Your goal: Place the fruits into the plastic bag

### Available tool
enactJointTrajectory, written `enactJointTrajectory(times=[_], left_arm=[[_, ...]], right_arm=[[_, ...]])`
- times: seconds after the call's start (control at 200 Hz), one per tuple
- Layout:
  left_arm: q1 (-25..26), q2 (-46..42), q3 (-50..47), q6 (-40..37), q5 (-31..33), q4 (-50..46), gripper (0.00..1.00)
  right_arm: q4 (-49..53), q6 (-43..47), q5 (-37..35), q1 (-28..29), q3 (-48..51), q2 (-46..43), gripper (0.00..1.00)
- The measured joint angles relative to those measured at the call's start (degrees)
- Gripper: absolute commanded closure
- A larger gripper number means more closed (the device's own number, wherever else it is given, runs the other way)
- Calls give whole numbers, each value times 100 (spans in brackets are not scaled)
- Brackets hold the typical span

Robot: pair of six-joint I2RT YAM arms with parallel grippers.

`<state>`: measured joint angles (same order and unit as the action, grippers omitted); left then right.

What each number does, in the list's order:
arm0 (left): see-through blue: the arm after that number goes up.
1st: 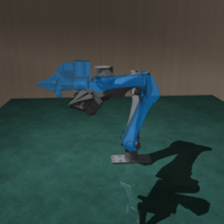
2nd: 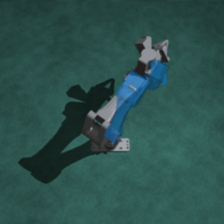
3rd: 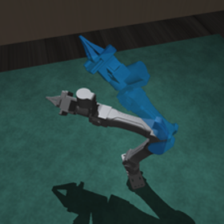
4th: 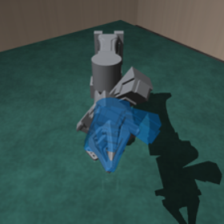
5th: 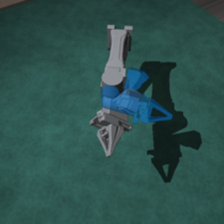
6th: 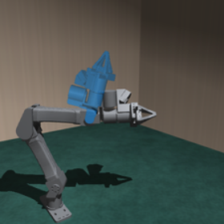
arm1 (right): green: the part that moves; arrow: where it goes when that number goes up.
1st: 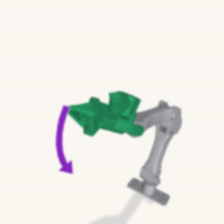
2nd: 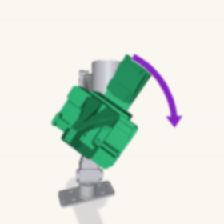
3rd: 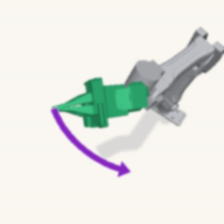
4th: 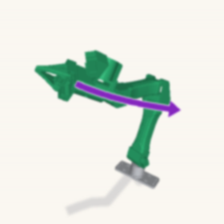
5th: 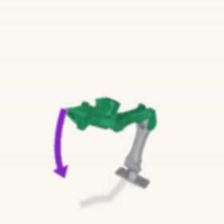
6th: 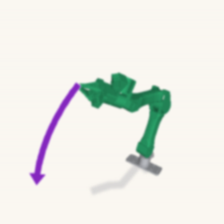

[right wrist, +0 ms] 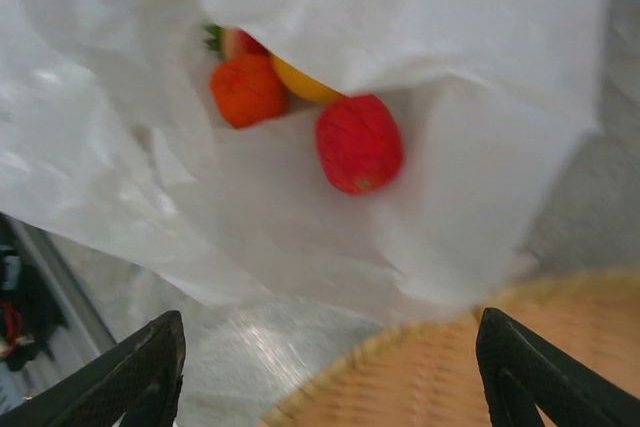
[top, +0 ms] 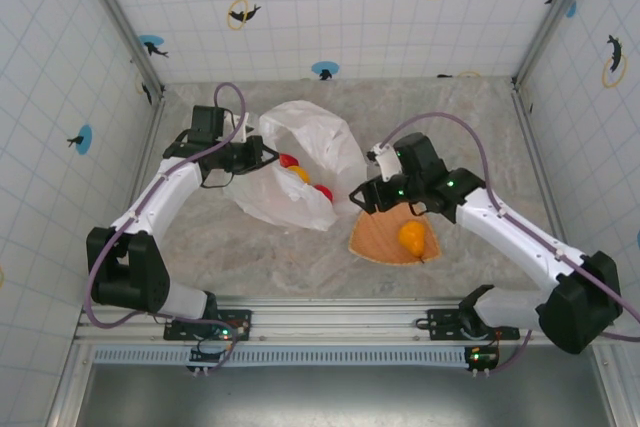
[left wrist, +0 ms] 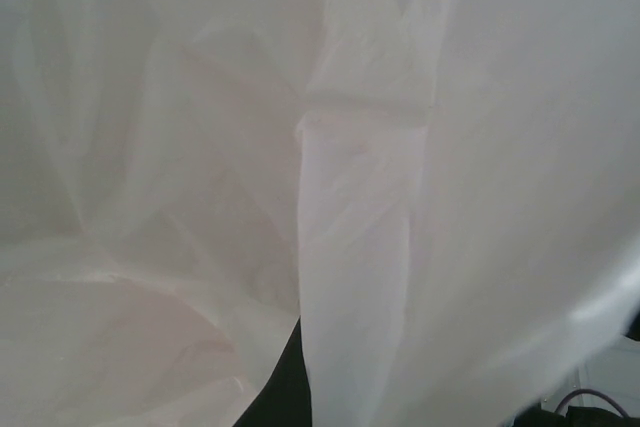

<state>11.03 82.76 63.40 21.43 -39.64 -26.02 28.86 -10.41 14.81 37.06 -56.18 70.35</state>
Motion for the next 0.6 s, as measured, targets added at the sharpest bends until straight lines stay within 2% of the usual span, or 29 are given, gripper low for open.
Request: enactJointTrajectory(times=[0.315,0.42,0.601], left_arm=[[0,94,0,0,-2,2,100],[0,107,0,0,-2,2,100],[0,107,0,0,-2,4,100]], right_arm=[[1624,-450,-1637,-15,11,-297,8],[1799,-584,-1930,-22,133,-317,0],[1956,-708,-2175,-22,485,-85,0]])
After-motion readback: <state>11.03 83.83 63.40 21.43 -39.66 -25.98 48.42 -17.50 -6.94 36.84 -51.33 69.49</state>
